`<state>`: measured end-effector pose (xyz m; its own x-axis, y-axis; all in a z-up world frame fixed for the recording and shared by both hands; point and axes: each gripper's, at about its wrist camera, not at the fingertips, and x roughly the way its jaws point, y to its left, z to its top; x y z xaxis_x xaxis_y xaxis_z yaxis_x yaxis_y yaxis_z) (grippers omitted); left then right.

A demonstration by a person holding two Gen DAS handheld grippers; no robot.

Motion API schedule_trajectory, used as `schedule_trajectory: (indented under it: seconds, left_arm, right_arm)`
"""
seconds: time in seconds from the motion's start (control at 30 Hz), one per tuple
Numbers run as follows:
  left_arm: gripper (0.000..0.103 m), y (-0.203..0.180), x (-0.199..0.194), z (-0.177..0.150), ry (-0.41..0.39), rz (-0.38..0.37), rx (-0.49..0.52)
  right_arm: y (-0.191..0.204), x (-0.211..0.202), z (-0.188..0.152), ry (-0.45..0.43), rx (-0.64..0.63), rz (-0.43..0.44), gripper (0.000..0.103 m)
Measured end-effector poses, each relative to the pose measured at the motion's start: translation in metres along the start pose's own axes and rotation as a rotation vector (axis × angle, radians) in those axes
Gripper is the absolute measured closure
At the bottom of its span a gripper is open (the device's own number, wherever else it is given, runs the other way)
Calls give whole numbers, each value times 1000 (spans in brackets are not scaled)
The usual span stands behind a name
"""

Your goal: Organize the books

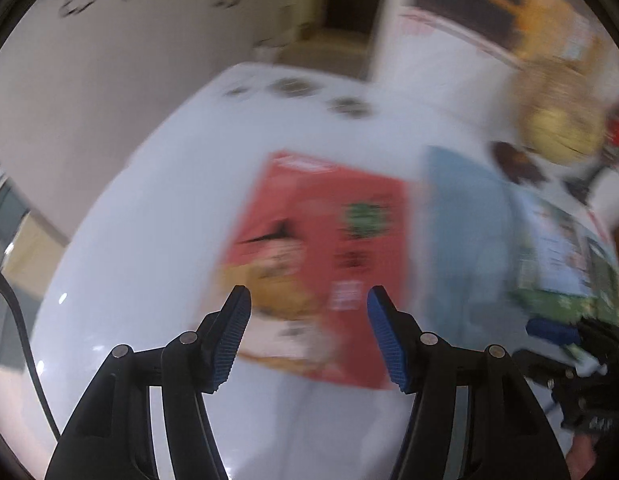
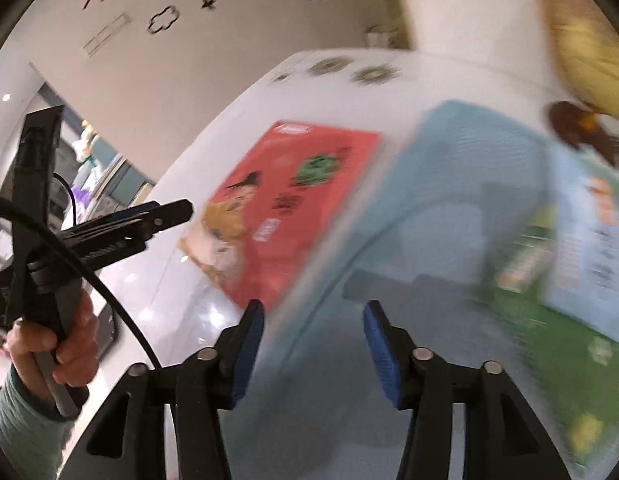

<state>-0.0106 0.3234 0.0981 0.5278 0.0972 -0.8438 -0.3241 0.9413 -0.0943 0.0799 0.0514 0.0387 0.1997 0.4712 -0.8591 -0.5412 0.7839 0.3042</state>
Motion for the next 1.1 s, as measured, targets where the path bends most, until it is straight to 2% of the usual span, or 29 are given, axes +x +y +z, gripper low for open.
schedule_trajectory:
  seconds: [0.17,0.3,0.47,0.57,0.67,0.8,0.87,1.0,1.1]
  left_arm:
    - [41,-94,-12,-5,-24,-134,131]
    - [41,-155,-17,-10,-18,-190,177]
    - [41,-218,-25,-12,-22,-241,138]
    - [41,-250,-17,-12,-19,-255,81]
    - [41,-273,-6,-14,-9,-228,14]
    - [41,-292,11,-18,5,-195,-59]
    - [41,-300,21,-21,14,-170,-77]
    - [41,-313,33,-24,26,-138,-84]
    - [41,-317,40,-22,35,-131,-87]
  right_arm:
    - [-79,-62,-17,-36,72,-120,47]
    - [-138,-104,-22,-70,111,-178,47]
    - [-201,-140,-10,-100,88,-205,46]
    - [-234,-153,-2,-115,36,-203,41]
    - [-267,-147,15,-108,-10,-170,41]
    - [-300,-117,42,-82,-73,-104,41]
    - [-309,-101,53,-66,-85,-76,41]
    - [-322,-67,78,-38,-103,-8,51]
    - [-319,-46,92,-10,-139,29,52]
